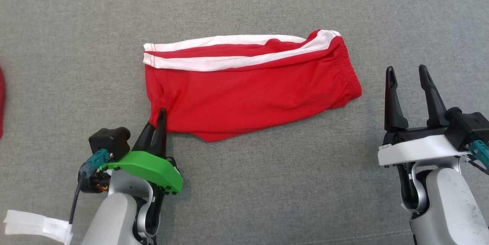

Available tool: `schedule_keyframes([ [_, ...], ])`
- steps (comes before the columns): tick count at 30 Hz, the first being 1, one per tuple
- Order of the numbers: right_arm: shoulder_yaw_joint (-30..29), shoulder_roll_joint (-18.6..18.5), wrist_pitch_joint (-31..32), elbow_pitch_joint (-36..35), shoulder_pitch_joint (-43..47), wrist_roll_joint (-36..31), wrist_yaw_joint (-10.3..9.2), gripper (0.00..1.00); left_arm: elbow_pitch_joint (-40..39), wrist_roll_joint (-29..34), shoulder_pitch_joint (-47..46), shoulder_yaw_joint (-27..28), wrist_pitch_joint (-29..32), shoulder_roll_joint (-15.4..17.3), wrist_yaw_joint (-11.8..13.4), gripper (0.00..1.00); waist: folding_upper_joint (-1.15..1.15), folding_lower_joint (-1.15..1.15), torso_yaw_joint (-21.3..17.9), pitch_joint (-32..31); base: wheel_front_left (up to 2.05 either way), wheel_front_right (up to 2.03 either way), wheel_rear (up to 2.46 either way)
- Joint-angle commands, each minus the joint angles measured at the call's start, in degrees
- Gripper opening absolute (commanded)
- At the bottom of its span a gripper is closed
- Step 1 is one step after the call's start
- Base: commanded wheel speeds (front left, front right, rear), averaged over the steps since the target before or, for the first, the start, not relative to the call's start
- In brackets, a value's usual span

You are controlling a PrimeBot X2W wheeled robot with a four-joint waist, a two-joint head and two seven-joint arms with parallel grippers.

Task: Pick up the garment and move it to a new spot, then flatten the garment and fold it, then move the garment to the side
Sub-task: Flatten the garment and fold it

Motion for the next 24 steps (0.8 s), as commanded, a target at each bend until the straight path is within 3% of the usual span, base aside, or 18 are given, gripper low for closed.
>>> schedule_keyframes([
  [1,-0.02,-0.16,-0.3,0.3,0.67,-0.49,-0.08,1.0,-0.97,-0.09,0.9,0.02,-0.09,-0.08,0.4,0.14,0.0,0.0,0.99,-0.78,0.0,0.0,0.0],
  [2,0.0,-0.16,-0.3,0.42,0.66,-0.42,-0.08,1.0,-1.58,0.1,1.19,0.01,-0.2,-0.01,0.66,1.0,0.0,0.0,1.07,-0.87,0.0,0.0,0.0],
  [12,0.22,-0.16,-0.3,1.95,-0.47,-2.01,-0.08,1.0,-6.9,6.9,-0.6,1.48,-11.11,1.52,4.76,1.0,0.0,0.0,0.98,-2.06,0.0,0.0,0.0],
  [17,-0.27,-0.16,-0.3,2.65,-0.67,-2.92,-0.08,1.0,-7.49,11.33,-2.13,1.05,-12.64,3.01,5.8,1.0,0.0,0.0,1.27,-2.13,0.0,0.0,0.0],
  [24,-0.57,-0.16,-0.3,3.48,-1.07,-2.92,-0.08,1.0,-6.36,12.12,-2.64,1.38,-12.96,3.17,5.85,1.0,0.0,0.0,1.45,-1.71,0.0,0.0,0.0],
])
